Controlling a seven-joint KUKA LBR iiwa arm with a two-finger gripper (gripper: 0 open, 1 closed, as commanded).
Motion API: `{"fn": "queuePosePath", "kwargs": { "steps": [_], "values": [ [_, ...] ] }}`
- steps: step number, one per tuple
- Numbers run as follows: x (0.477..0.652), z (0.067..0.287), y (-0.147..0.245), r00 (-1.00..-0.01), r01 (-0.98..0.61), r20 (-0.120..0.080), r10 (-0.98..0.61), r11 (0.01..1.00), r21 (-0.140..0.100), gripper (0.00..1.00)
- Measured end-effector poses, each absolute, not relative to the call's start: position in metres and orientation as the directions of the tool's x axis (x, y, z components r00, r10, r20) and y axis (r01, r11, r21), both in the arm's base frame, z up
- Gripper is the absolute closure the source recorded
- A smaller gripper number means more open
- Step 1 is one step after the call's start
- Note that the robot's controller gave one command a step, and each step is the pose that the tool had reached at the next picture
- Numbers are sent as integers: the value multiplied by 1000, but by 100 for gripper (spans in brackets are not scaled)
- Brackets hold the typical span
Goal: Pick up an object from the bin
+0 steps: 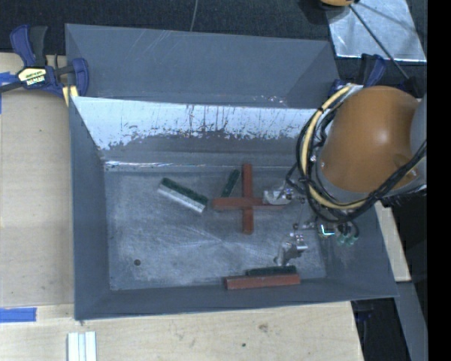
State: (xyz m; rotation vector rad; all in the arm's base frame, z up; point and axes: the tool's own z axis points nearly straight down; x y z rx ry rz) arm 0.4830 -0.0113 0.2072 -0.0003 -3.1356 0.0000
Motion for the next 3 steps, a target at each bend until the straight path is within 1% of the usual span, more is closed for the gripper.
{"fn": "queuePosePath", "kwargs": {
  "steps": [1,2,3],
  "values": [
    [485,211,-11,-1000,0,-3,0,1000,0,0],
    [539,83,-14,-996,91,0,91,996,1,100],
    [539,83,-14,-996,91,0,91,996,0,100]
  ]
}}
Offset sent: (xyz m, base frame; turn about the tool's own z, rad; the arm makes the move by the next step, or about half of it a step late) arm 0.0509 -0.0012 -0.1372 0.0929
